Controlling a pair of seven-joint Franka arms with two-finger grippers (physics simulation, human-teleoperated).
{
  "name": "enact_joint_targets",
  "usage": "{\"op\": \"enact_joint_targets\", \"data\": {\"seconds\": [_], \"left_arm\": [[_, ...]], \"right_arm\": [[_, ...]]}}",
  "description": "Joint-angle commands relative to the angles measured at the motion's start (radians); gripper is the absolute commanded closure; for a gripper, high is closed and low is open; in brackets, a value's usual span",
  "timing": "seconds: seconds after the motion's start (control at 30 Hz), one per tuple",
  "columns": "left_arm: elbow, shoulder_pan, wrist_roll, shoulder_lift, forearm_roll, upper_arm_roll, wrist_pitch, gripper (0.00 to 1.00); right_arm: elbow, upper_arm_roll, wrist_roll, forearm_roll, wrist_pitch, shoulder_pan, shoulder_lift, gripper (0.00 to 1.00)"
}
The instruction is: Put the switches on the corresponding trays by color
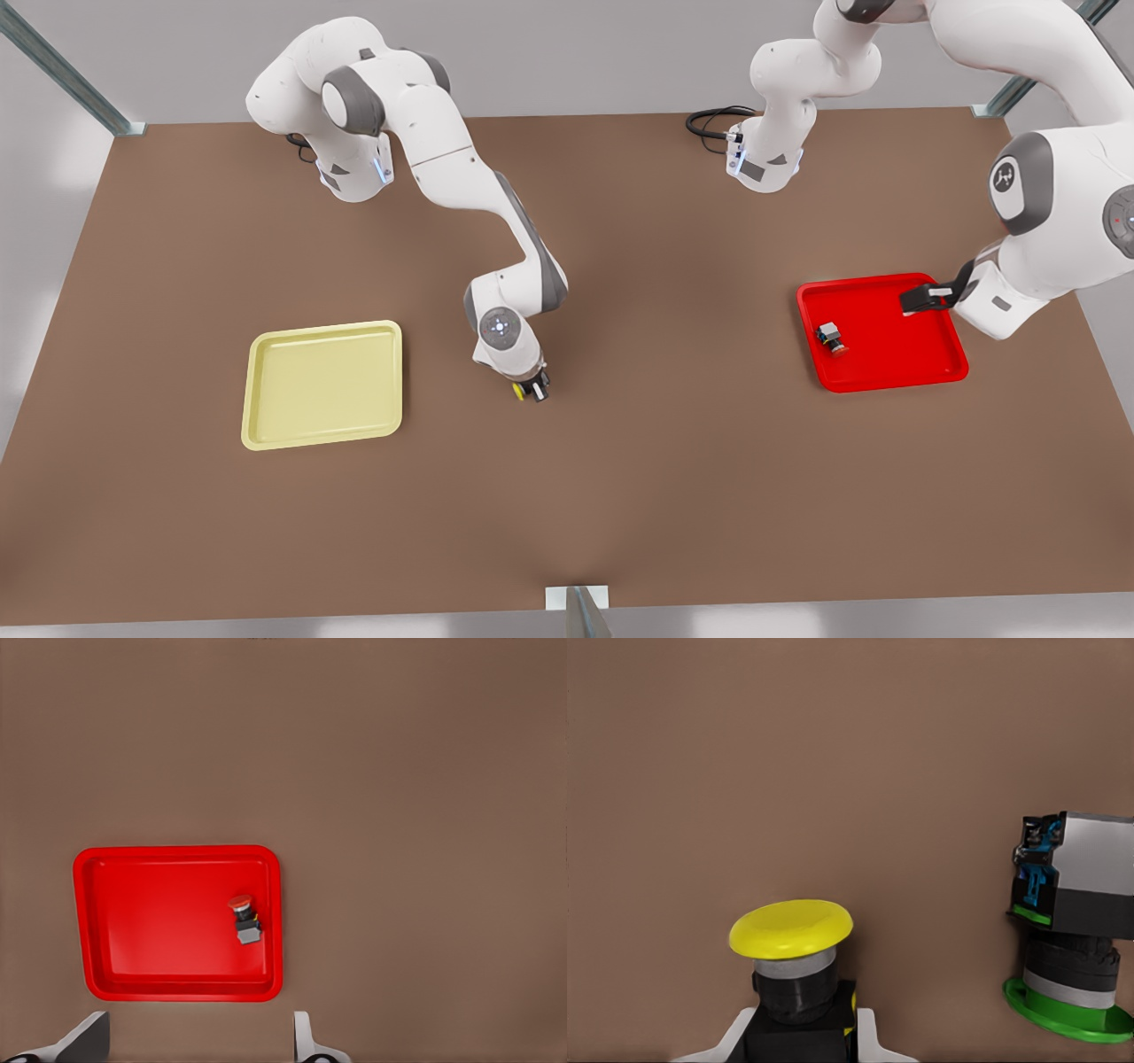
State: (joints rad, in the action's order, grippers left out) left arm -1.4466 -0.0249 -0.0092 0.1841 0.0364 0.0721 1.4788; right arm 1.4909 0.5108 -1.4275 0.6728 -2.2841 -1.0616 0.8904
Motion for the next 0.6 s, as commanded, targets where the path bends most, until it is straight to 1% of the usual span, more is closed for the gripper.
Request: {"op": "enact_joint_targets", "data": {"seconds": [0.0,0.1,0.33,0.43,0.57], "left_arm": [[0.000,-0.001,0.000,0.001,0.002,0.000,0.000,0.00],[0.000,-0.001,0.000,0.001,0.002,0.000,0.002,0.00],[-0.002,-0.001,0.000,0.003,0.000,0.000,0.002,0.00],[0.000,-0.001,0.000,0.003,0.000,0.000,0.002,0.00],[-0.002,-0.001,0.000,0.003,0.000,0.000,0.000,0.00]], "right_arm": [[0.009,0.000,-0.001,-0.001,0.003,0.002,-0.008,0.47],[0.092,0.002,0.032,-0.038,-0.005,0.018,-0.102,0.46],[0.451,0.002,0.286,-0.188,-0.107,0.130,-0.390,0.45],[0.589,0.002,0.420,-0.269,-0.141,0.230,-0.504,0.45],[0.713,-0.005,0.621,-0.371,-0.204,0.390,-0.584,0.44]]}}
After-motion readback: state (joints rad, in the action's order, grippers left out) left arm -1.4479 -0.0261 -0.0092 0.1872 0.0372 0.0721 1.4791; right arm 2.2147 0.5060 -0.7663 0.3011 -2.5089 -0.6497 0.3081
